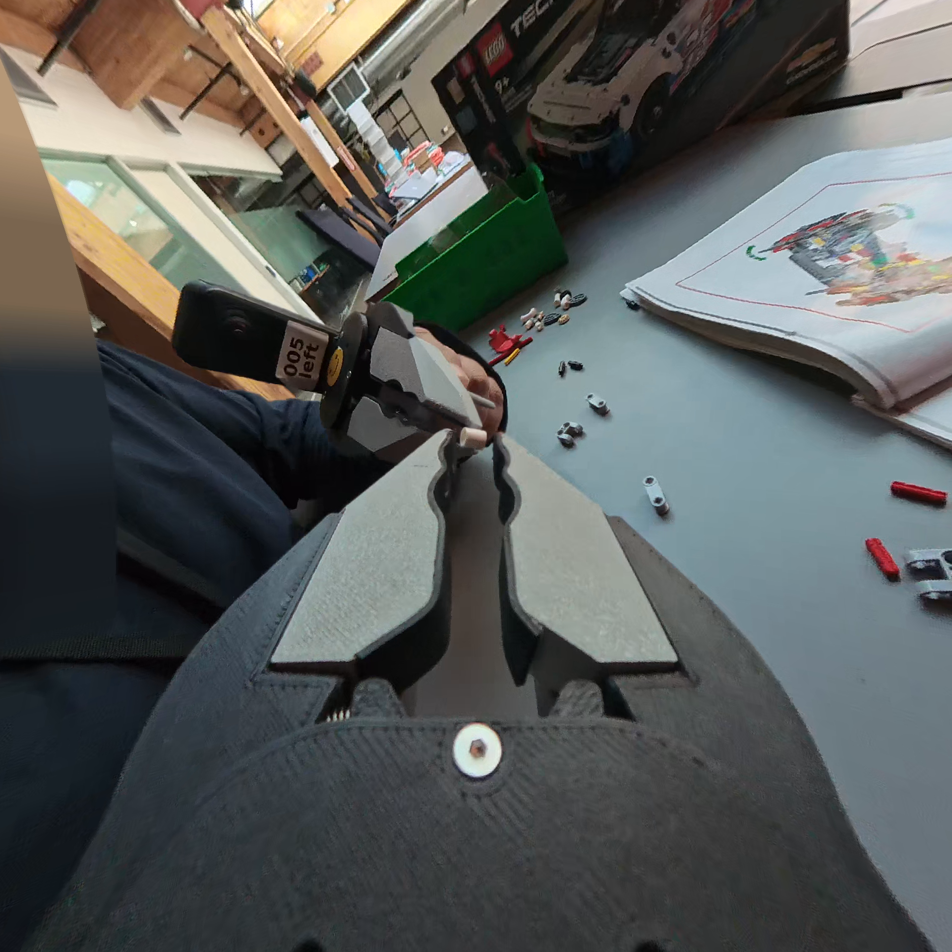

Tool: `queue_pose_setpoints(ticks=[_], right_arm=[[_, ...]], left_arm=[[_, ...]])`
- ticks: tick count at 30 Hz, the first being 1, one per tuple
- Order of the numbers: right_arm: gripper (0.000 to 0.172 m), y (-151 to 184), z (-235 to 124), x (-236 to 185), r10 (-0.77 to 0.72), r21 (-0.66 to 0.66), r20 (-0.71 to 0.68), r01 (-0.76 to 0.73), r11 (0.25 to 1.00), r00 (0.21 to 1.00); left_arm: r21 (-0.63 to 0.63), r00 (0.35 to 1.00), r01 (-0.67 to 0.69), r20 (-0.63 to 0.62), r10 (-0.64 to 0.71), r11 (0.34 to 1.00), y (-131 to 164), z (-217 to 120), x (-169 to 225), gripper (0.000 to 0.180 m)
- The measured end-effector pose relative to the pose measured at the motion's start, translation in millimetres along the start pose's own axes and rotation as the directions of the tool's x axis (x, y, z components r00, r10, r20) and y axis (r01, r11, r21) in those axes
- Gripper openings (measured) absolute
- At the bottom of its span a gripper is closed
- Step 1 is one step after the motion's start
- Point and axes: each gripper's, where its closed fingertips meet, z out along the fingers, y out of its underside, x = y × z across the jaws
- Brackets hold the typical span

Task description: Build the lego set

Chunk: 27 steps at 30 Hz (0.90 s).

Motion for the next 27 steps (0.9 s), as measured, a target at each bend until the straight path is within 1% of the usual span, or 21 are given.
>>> queue_pose_setpoints(ticks=[3, 7, 12, 14, 16, 17, 18, 19, 20, 21, 23, 25, 27], right_arm=[[0.006, 2.8, 2.2, -6.3, -0.006, -0.033, 0.028, 0.007, 0.999, 1.0], [0.006, 0.1, -0.4, -13.7, -0.011, -0.022, 0.074, 0.012, 1.0, 0.997], [0.005, -0.2, -2.4, -12.8, -0.01, -0.032, 0.06, 0.012, 0.999, 0.998], [0.005, 1.4, -3.6, -8.7, -0.046, -0.058, 0.021, 0.047, 0.997, 0.999], [0.004, 4.8, -7.6, 1.8, -0.096, -0.114, -0.058, 0.089, 0.989, 0.994], [0.004, 8.0, -11.6, 11.5, -0.14, -0.16, -0.122, 0.119, 0.98, 0.983], [0.005, 13.0, -17.5, 25.3, -0.2, -0.225, -0.206, 0.153, 0.962, 0.958], [0.005, 19.7, -24.0, 38.2, -0.259, -0.3, -0.273, 0.174, 0.938, 0.926], [0.005, 26.6, -29.4, 47.4, -0.299, -0.364, -0.315, 0.177, 0.914, 0.901], [0.005, 33.3, -33.6, 54.6, -0.326, -0.414, -0.343, 0.169, 0.894, 0.881], [0.005, 45.6, -37.3, 64.9, -0.355, -0.479, -0.372, 0.151, 0.865, 0.858], [0.005, 55.9, -36.7, 72.8, -0.367, -0.516, -0.382, 0.134, 0.846, 0.848], [0.005, 61.8, -33.9, 78.6, -0.375, -0.534, -0.39, 0.125, 0.836, 0.841]], left_arm=[[0.026, 0.999, -0.038, -0.01, 0.038, 0.999, -3.7, -1.4, 4.3, 0.002], [0.043, 0.999, -0.039, -0.015, 0.04, 0.998, -6.9, -2.4, 5.0, 0.003], [0.039, 0.999, -0.036, -0.016, 0.037, 0.999, -5.7, -2.2, 5.3, 0.003], [0.023, 1.0, 0.002, -0.029, -0.001, 1.0, -2.4, 0.8, 6.0, 0.003], [-0.048, 0.991, 0.092, -0.09, -0.096, 0.995, 7.2, 7.4, 9.0, 0.005], [-0.12, 0.977, 0.14, -0.146, -0.157, 0.983, 16.6, 11.6, 13.3, 0.008], [-0.205, 0.956, 0.176, -0.198, -0.217, 0.963, 28.0, 15.1, 17.7, 0.008], [-0.275, 0.937, 0.203, -0.223, -0.268, 0.94, 38.8, 18.3, 19.3, 0.014], [-0.331, 0.913, 0.22, -0.261, -0.314, 0.917, 47.1, 20.4, 23.0, 0.015], [-0.378, 0.891, 0.231, -0.289, -0.351, 0.896, 53.7, 22.6, 25.2, 0.013], [-0.462, 0.859, 0.225, -0.322, -0.398, 0.858, 67.7, 29.1, 26.8, 0.019], [-0.525, 0.848, 0.187, -0.341, -0.407, 0.83, 81.8, 36.8, 26.5, 0.02], [-0.57, 0.819, 0.161, -0.378, -0.431, 0.805, 90.5, 42.7, 31.2, 0.021]])
